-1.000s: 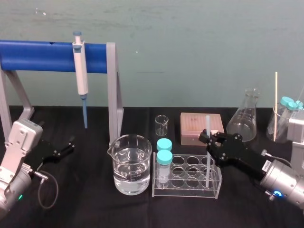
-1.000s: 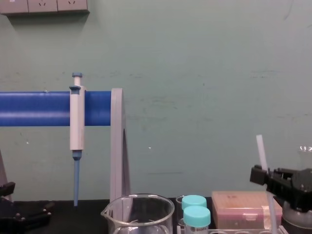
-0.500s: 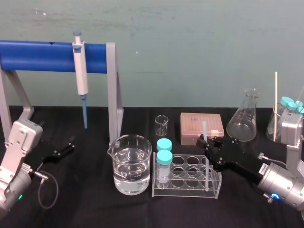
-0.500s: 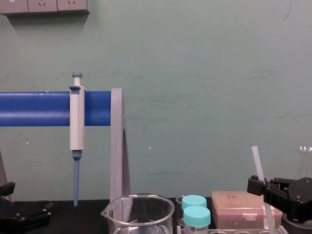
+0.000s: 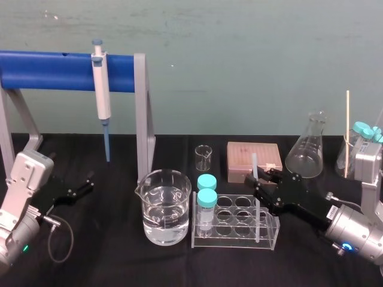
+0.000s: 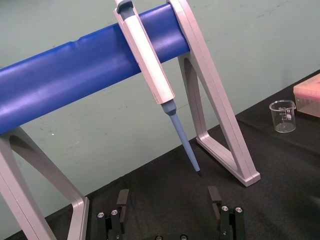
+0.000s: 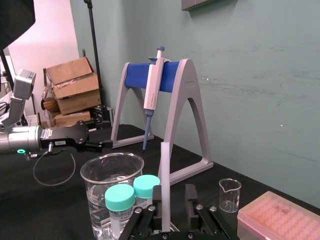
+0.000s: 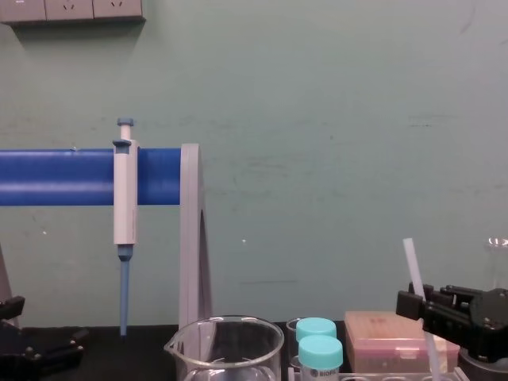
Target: Pick up the stirring rod with one hand, then place it down.
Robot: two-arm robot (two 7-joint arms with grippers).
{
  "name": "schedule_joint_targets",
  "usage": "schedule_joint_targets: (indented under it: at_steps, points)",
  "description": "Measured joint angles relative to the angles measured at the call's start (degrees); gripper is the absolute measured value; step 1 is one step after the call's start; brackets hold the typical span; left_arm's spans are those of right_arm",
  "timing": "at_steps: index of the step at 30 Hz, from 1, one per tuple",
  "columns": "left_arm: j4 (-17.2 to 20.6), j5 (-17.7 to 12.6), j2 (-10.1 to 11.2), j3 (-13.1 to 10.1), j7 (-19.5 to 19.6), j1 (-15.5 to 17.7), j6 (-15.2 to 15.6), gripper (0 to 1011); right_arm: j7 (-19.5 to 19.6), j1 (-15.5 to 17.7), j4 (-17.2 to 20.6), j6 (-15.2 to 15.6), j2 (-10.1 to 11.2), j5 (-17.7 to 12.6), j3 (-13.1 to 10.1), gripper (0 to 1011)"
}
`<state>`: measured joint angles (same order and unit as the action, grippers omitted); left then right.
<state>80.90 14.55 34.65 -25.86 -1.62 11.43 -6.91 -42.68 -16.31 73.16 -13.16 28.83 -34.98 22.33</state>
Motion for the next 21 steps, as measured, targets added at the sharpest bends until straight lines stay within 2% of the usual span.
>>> schedule_joint_targets:
  at_steps: [6,8,11,17,21]
  points:
    - [0.0,0.0,0.0,0.0,0.0,0.0,0.0,1000,0.0,0.0,0.0,0.0,0.0,0.0,0.0,442]
    - [0.0,0.0,0.0,0.0,0.0,0.0,0.0,1000,0.0,0.0,0.0,0.0,0.0,0.0,0.0,554]
    - [0.0,0.0,0.0,0.0,0.0,0.0,0.0,1000,0.0,0.0,0.0,0.1,0.0,0.0,0.0,615]
    - [0.0,0.0,0.0,0.0,0.0,0.0,0.0,1000,0.0,0.0,0.1,0.1,0.0,-0.1,0.0,812]
    - [0.0,0.0,0.0,0.0,0.0,0.0,0.0,1000,1.8,0.2,0.7,-0.3,-0.3,0.6,-0.8,915]
